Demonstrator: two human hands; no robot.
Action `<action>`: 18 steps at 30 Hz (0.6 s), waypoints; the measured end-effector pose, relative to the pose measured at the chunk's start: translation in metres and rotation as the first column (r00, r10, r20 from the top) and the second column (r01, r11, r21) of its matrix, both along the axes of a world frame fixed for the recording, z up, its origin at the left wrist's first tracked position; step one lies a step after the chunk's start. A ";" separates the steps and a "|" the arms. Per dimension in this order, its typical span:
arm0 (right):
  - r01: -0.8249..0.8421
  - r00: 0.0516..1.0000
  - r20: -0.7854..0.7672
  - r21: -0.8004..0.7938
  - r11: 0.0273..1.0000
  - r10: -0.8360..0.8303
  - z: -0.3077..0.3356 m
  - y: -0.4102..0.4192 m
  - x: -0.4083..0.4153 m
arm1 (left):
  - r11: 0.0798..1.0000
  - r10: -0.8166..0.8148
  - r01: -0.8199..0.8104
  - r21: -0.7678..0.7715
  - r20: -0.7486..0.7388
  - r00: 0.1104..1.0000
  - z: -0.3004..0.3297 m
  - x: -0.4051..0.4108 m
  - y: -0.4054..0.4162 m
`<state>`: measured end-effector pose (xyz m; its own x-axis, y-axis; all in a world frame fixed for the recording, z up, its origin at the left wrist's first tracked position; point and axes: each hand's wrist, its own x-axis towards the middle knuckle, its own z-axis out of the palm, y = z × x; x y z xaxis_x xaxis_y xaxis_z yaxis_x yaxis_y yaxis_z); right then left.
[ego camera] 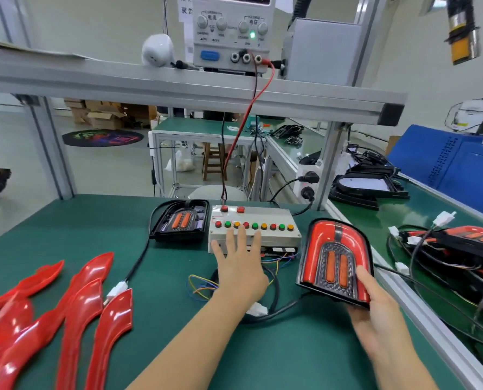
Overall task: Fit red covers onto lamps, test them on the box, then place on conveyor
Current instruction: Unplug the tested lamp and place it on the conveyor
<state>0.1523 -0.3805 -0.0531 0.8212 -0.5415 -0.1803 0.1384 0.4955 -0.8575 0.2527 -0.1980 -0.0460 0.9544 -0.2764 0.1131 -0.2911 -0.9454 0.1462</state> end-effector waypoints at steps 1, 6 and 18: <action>0.003 1.000 -0.002 0.012 1.000 -0.003 -0.001 -0.001 -0.001 | 1.000 -0.005 0.005 -0.004 -0.008 1.000 -0.001 -0.001 -0.001; -0.006 1.000 0.002 0.005 1.000 0.006 0.000 0.000 -0.005 | 0.998 0.043 -0.044 -0.039 -0.036 0.998 0.004 0.003 -0.010; 0.026 0.999 0.034 0.047 0.999 -0.027 0.006 -0.001 -0.010 | 1.000 0.029 -0.030 -0.008 -0.067 0.997 0.022 0.016 -0.048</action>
